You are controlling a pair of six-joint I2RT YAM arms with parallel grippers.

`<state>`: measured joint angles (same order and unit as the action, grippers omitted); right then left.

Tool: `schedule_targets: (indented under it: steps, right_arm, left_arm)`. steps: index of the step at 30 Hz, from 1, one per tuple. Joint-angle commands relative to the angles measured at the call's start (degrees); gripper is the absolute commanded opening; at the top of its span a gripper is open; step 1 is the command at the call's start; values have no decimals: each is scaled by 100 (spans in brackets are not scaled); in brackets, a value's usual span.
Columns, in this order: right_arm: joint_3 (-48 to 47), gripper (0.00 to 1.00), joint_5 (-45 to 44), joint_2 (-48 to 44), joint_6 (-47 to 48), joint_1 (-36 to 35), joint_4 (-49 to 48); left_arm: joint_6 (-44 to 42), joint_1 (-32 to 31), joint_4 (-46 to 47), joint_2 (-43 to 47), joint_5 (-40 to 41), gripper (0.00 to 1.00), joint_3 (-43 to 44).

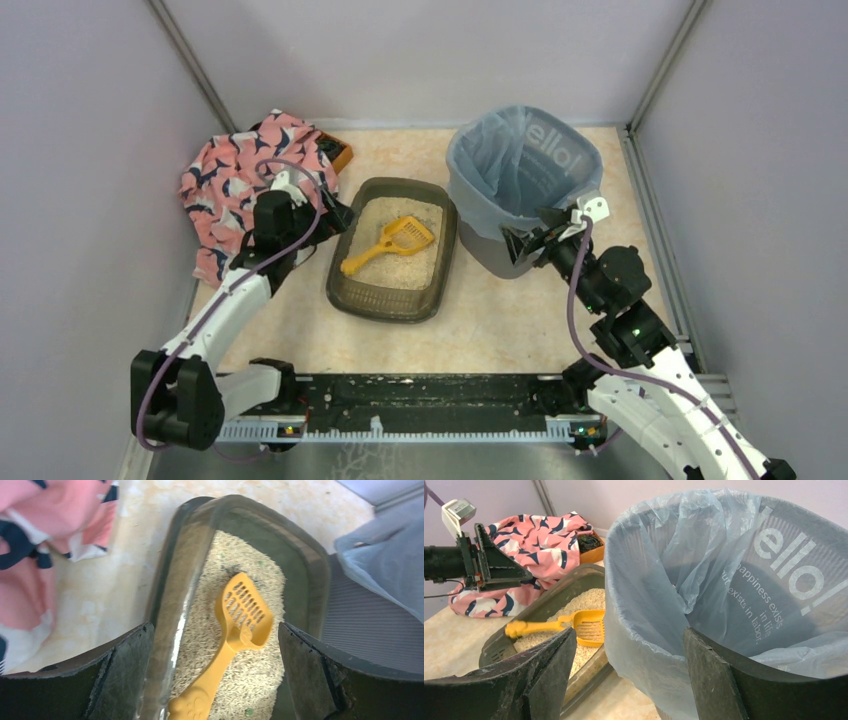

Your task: Clean the litter box

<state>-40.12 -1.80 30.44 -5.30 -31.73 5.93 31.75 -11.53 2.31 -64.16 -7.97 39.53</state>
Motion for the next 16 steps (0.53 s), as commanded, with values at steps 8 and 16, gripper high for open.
schedule_targets:
  steps: [8,16]
  right_arm:
    - [66,78,154,33,-155,2,-1]
    - [57,78,154,51,-162,0,-22]
  left_arm:
    - [-165,-16,-1287,-30,910,98,352]
    - [-192,-16,-1261,71,866,98,307]
